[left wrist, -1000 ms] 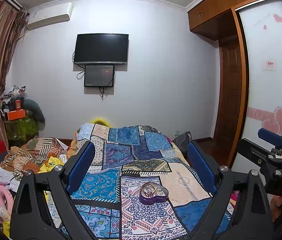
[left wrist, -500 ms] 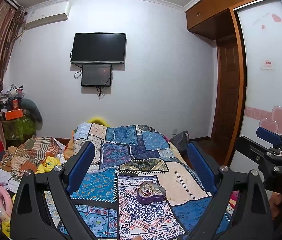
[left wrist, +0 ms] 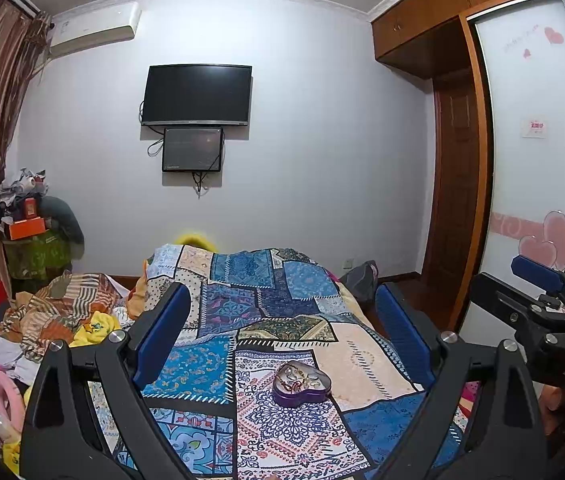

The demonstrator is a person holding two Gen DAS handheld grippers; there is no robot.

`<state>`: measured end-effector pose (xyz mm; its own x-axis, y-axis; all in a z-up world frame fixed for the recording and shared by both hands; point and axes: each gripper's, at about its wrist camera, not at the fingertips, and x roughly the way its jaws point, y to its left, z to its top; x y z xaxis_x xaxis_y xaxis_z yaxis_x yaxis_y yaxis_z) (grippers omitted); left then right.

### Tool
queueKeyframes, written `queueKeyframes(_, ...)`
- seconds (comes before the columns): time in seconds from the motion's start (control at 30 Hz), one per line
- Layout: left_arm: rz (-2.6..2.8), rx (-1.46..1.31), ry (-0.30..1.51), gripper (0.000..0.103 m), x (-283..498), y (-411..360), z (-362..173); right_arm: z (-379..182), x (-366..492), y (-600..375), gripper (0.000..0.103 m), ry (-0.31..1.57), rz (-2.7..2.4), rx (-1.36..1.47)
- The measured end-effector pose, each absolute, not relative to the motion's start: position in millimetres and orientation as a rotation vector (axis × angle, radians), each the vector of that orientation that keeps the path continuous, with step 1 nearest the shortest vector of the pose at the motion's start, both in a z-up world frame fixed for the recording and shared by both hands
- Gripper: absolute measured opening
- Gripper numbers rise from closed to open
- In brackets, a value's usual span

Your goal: Organize jewelry

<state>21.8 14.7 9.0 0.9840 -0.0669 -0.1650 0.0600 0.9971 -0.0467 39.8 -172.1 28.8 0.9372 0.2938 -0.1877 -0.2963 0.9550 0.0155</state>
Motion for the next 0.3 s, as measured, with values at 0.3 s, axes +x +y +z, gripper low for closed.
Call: queueKeyframes(0.3,-0.076,-0.045,0.193,0.094,30.4,17.1,2.5,24.5,48.0,-174.0,0.097,0.211,0.309,-0.004)
